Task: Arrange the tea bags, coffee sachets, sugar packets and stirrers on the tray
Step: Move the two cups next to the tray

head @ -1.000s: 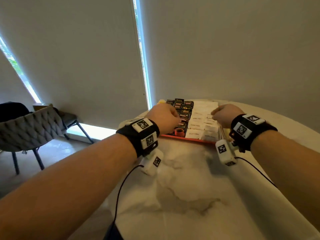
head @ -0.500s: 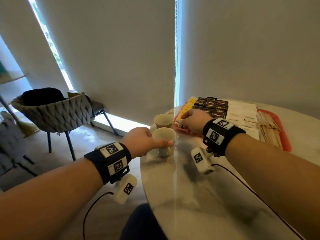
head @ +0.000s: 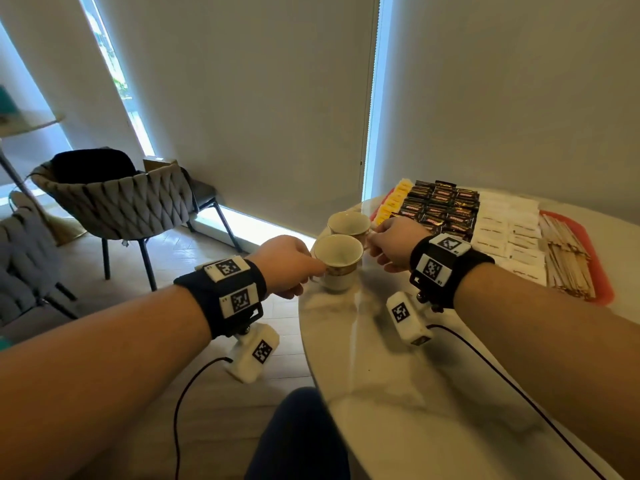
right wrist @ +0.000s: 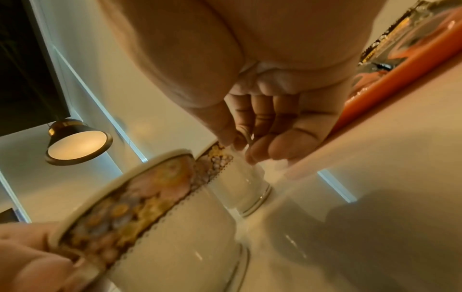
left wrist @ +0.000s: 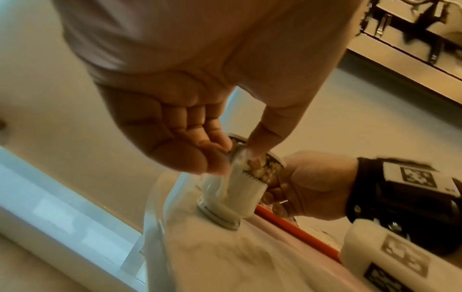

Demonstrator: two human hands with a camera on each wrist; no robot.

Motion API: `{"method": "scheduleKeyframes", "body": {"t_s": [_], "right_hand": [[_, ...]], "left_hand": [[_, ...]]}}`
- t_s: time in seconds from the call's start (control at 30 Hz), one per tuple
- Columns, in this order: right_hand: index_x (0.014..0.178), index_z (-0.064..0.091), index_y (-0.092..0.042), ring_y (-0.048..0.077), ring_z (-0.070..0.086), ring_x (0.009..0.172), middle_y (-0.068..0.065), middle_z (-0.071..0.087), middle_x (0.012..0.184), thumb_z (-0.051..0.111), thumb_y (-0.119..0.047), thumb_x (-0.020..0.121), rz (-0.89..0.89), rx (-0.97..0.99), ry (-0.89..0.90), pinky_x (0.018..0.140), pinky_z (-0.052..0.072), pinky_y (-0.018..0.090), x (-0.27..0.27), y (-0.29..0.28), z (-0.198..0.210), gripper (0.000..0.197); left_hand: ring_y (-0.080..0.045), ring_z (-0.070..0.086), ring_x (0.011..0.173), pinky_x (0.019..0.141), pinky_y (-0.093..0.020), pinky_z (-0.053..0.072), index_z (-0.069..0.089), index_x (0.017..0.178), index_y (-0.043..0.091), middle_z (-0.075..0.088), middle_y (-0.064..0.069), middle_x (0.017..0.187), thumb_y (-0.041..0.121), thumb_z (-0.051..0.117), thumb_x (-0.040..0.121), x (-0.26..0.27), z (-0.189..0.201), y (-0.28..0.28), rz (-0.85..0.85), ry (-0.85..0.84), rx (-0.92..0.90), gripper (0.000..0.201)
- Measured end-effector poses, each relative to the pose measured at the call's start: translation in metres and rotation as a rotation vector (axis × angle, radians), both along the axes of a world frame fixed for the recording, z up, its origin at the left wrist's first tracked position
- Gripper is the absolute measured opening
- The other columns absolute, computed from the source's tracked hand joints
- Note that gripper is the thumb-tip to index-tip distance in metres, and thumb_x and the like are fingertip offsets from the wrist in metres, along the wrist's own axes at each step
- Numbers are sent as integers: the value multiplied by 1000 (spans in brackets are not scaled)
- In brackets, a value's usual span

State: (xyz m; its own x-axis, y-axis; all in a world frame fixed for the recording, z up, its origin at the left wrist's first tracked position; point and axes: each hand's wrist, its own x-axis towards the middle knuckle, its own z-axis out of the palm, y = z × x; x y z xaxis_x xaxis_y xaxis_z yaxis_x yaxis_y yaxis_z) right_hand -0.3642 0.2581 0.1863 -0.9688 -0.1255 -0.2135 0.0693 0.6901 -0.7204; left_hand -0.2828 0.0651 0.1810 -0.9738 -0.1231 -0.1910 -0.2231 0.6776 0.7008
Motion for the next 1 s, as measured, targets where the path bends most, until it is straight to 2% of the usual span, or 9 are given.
{"method": "scheduleKeyframes", "body": {"t_s": [0.17, 0.33, 0.4, 0.53, 0.6, 0.7, 0.83, 0.9, 1.0], "right_hand": [[110, 67, -2, 18, 61, 74, 9, 66, 91, 51, -24, 105, -99, -211, -128, 65, 54, 28, 2, -5, 0, 27], [81, 54, -11, 14, 46, 60, 5, 49, 72, 46, -22, 108, -120, -393, -225, 57, 43, 21, 13, -1, 6, 30], [86, 57, -10, 14, 46, 60, 5, 50, 72, 47, -21, 108, -142, -447, -213, 54, 44, 21, 16, 9, 8, 26], [106, 66, -4, 19, 60, 67, 9, 62, 80, 55, -22, 104, -242, -488, -84, 56, 55, 27, 21, 43, 12, 21], [100, 65, -5, 21, 60, 65, 10, 62, 77, 56, -19, 103, -307, -533, -49, 57, 56, 31, 25, 68, 14, 17], [92, 65, -5, 26, 62, 67, 13, 64, 76, 57, -20, 101, -416, -539, 42, 73, 60, 45, 32, 117, 17, 19], [109, 64, -4, 23, 59, 68, 12, 62, 83, 54, -20, 103, -623, -562, 112, 63, 58, 37, 50, 199, 18, 20], [114, 64, -4, 25, 63, 74, 12, 63, 89, 57, -21, 100, -686, -527, 147, 73, 61, 44, 60, 242, 15, 24], [101, 63, -7, 27, 65, 78, 15, 65, 91, 57, -20, 100, -823, -532, 163, 80, 62, 44, 76, 302, 11, 15]], "left_hand": [[-20, 64, 72, 63, -29, 58, 71, 107, 5, 66, -10, 93, 21, 68, 98, 5, 0, -11, 94, -95, 202, 18], [-18, 59, 64, 57, -29, 54, 70, 110, 7, 63, -8, 80, 23, 67, 97, 7, 14, -22, 191, -234, 409, 21], [-17, 57, 62, 55, -28, 51, 70, 113, 6, 64, -8, 79, 22, 66, 98, 4, 24, -23, 177, -278, 422, 22], [-15, 52, 59, 52, -25, 45, 68, 104, 10, 62, -7, 73, 20, 63, 100, -9, 42, -3, 131, -284, 420, 11], [-14, 52, 58, 48, -24, 46, 67, 105, 11, 62, -6, 72, 20, 64, 101, -21, 45, 20, 108, -278, 427, 11], [-12, 52, 57, 45, -22, 47, 66, 106, 12, 63, -5, 72, 20, 64, 101, -41, 44, 70, 44, -257, 437, 9], [-11, 56, 56, 45, -22, 49, 64, 110, 14, 65, -4, 74, 22, 65, 103, -59, 43, 158, -76, -236, 475, 11], [-12, 56, 57, 44, -22, 49, 65, 109, 11, 65, -6, 76, 21, 65, 103, -63, 43, 207, -119, -235, 525, 11], [-14, 53, 57, 43, -20, 48, 63, 102, 9, 63, -8, 75, 20, 62, 104, -65, 43, 281, -193, -290, 620, 11]]}}
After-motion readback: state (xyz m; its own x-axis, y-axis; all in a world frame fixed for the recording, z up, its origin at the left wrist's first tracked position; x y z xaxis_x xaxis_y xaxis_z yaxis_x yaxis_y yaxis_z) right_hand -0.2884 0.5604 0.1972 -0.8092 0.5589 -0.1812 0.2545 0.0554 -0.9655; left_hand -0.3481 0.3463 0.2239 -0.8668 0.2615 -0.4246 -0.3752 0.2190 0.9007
